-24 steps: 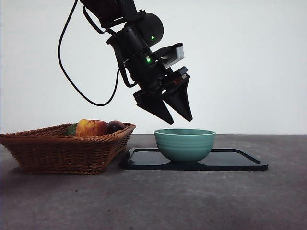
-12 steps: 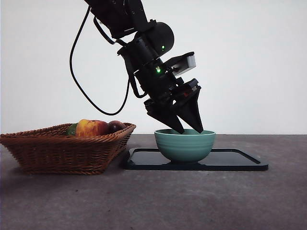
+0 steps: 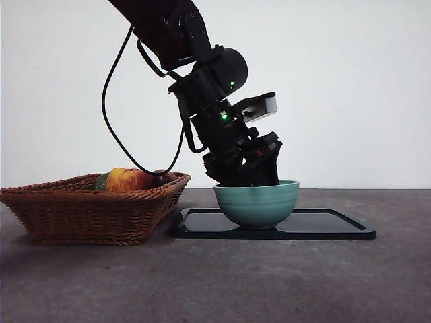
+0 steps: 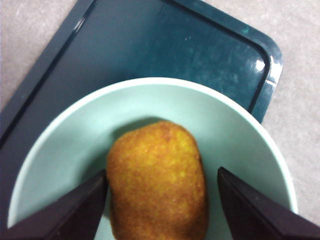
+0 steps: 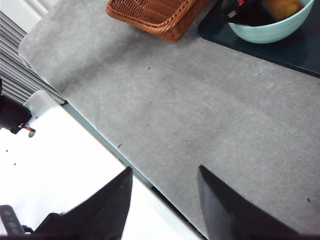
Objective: Pick up the wifruite, put it on the bowl, pick up the plate, put it on desk
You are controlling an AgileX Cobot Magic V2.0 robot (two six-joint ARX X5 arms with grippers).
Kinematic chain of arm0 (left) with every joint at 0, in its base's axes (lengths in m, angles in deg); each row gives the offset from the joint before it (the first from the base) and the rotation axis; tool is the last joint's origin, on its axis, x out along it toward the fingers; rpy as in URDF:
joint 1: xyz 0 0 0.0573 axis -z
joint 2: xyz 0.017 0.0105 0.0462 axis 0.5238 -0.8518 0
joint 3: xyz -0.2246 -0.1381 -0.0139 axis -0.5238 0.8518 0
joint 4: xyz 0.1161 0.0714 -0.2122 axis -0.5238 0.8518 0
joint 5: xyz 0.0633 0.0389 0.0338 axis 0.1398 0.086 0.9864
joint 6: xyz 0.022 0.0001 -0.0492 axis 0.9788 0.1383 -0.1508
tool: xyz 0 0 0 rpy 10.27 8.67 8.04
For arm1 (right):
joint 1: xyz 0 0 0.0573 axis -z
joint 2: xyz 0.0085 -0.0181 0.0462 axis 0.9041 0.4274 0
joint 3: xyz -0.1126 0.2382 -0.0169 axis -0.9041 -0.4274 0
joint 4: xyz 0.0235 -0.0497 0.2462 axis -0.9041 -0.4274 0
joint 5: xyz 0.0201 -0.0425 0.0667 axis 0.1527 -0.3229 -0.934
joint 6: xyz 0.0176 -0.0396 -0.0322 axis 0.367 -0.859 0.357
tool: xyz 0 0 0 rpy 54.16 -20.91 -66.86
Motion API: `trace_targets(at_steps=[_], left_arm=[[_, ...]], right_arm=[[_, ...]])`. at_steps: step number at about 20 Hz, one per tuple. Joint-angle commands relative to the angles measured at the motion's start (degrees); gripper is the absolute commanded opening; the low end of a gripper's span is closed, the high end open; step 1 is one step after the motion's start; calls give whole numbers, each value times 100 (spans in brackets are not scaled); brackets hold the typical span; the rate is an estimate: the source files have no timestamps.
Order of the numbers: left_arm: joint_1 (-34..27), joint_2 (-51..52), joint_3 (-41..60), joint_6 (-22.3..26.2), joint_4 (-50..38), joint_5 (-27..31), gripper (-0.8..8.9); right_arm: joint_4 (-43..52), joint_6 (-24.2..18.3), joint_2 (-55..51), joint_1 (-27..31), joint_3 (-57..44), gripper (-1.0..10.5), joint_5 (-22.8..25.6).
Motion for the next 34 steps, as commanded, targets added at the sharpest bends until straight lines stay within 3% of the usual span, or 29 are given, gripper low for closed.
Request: trace_targets(at_steps=[1,5,12,16,19,29,34], left_arm=[[57,-179,-164,55,-87,17,329],[70,-179,-166,28,-153,13,149],[63,-164,-962,-48,776,-28,149],[17,15,-1982,-693,1414,-330,149],[-144,647,-2149,-1152,1475,-332,149],[-970,2964,-2149,-1757,2863,-304,149],[-1309,3600,-2109,-1862,3698,168,149]], right_arm=[[35,35,13,-28,35,208,20],[37,28,13,-28,35,208,22],[52,15,13,-28,35,208,22],[55,15,13,-28,35,208,22],[52,17,13,-28,35,208,22],[55,9,13,-28,35,208,22],[59,-13,13,-28,35,208,22]])
